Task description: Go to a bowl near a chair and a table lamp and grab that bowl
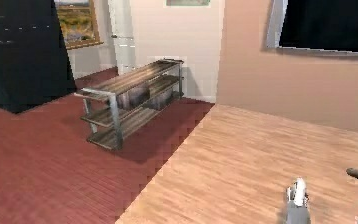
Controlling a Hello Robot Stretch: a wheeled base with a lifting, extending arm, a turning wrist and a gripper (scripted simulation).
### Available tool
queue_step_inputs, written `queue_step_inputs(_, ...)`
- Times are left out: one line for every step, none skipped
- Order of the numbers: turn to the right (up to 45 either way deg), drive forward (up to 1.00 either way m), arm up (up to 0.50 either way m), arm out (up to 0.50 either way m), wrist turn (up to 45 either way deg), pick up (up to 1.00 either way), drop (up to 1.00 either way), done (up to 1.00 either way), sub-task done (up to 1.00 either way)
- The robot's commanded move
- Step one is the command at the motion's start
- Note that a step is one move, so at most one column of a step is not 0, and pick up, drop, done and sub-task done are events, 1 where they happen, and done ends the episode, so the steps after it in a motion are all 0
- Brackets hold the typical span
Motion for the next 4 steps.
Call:
queue_step_inputs(0.0, 0.75, 0.00, 0.00, 0.0, 0.00, 0.00, 0.00, 0.00)
queue_step_inputs(27.0, 0.00, 0.00, 0.00, 0.0, 0.00, 0.00, 0.00, 0.00)
queue_step_inputs(0.0, 1.00, 0.00, 0.00, 0.0, 0.00, 0.00, 0.00, 0.00)
queue_step_inputs(3.0, 0.00, 0.00, 0.00, 0.0, 0.00, 0.00, 0.00, 0.00)
